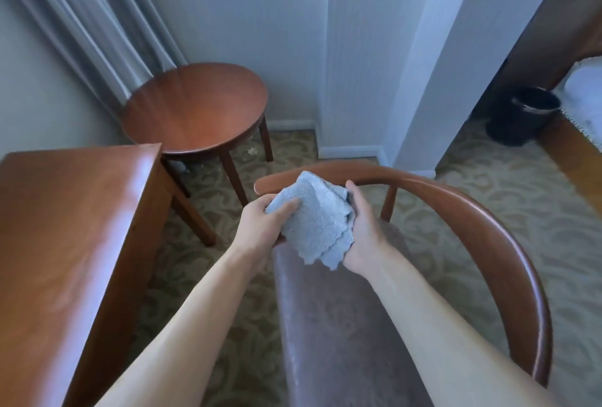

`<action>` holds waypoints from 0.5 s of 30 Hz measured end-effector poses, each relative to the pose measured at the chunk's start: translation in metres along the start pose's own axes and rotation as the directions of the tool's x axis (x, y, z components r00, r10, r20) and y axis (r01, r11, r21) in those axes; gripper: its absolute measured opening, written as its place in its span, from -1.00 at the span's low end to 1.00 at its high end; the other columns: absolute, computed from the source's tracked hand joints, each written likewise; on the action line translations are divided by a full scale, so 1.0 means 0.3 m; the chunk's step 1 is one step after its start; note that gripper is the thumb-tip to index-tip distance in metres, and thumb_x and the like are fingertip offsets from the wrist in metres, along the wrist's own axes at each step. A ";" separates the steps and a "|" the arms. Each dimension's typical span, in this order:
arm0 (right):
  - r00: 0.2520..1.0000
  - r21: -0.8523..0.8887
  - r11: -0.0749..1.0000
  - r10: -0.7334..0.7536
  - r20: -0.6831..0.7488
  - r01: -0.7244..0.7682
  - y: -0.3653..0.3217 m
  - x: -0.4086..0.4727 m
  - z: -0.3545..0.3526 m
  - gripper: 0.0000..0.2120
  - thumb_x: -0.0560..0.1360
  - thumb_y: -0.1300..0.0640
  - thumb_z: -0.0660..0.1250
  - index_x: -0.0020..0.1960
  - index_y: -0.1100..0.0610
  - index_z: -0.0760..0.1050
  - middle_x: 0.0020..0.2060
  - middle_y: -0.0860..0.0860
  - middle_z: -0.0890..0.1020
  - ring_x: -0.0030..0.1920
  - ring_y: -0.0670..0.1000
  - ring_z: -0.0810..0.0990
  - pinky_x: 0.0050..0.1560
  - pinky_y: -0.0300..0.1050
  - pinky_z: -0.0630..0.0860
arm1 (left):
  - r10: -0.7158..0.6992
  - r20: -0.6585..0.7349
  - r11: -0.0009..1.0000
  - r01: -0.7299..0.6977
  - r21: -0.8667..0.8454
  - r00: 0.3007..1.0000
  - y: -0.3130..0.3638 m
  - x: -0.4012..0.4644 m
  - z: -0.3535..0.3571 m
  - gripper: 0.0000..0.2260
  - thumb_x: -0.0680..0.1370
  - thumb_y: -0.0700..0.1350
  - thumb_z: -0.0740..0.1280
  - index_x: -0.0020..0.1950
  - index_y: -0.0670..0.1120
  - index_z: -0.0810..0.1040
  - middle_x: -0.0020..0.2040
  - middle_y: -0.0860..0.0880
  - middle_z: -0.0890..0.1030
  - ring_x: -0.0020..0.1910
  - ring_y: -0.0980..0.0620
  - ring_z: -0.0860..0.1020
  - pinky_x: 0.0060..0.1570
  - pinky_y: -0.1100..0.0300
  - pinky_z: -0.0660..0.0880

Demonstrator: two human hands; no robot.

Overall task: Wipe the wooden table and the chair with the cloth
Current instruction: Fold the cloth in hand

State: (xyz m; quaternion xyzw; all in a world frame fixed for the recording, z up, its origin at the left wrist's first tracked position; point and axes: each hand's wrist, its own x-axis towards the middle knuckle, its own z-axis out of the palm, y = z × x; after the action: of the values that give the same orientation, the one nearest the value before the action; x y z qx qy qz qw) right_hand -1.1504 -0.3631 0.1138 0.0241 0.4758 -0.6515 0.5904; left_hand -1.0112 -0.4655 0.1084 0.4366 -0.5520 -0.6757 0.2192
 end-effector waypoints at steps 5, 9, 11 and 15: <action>0.988 -0.053 0.995 -0.073 0.135 0.081 -0.093 -0.245 0.194 -0.47 0.55 -0.25 0.32 0.30 0.12 0.61 0.23 0.19 0.67 0.20 0.16 0.68 0.19 0.08 0.61 | -0.020 -0.160 0.993 0.001 -0.120 0.987 0.222 -0.229 -0.048 -0.73 0.47 0.00 0.50 0.05 -0.16 0.67 -0.04 -0.15 0.74 -0.17 -0.04 0.71 -0.26 0.09 0.60; 0.979 -0.229 0.953 -0.181 0.090 0.197 -0.134 -0.419 0.364 -0.77 0.54 0.24 0.45 0.17 0.28 0.61 0.09 0.26 0.71 0.05 0.22 0.73 0.02 0.14 0.68 | 0.011 -0.200 0.986 -0.044 -0.159 0.980 0.415 -0.433 -0.137 -0.75 0.46 -0.13 0.49 0.10 -0.18 0.64 -0.05 -0.16 0.74 -0.16 -0.08 0.72 -0.31 0.11 0.60; 0.971 -0.288 0.929 -0.212 0.108 0.234 -0.172 -0.505 0.449 -0.89 0.52 0.29 0.46 0.05 0.26 0.64 0.02 0.25 0.73 -0.01 0.21 0.75 0.02 0.17 0.67 | 0.037 -0.187 0.984 -0.069 -0.167 0.982 0.517 -0.541 -0.174 -0.75 0.49 -0.19 0.47 0.14 -0.22 0.64 -0.03 -0.17 0.73 -0.14 -0.08 0.72 -0.30 0.13 0.59; 0.951 -0.316 0.907 -0.217 0.219 0.279 -0.234 -0.677 0.643 -0.91 0.51 0.31 0.46 0.02 0.26 0.66 -0.02 0.25 0.73 -0.03 0.22 0.75 0.04 0.20 0.67 | 0.143 -0.241 0.977 -0.176 -0.122 0.960 0.716 -0.756 -0.223 -0.80 0.56 -0.12 0.47 0.11 -0.21 0.68 0.01 -0.24 0.74 -0.07 -0.13 0.72 -0.14 0.03 0.66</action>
State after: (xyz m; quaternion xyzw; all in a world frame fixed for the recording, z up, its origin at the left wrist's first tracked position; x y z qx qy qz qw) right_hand -1.0426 -0.3471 0.3812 -0.1985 0.5260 -0.6281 0.5380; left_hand -0.8770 -0.3894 0.3880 0.4494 -0.5067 -0.6380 0.3665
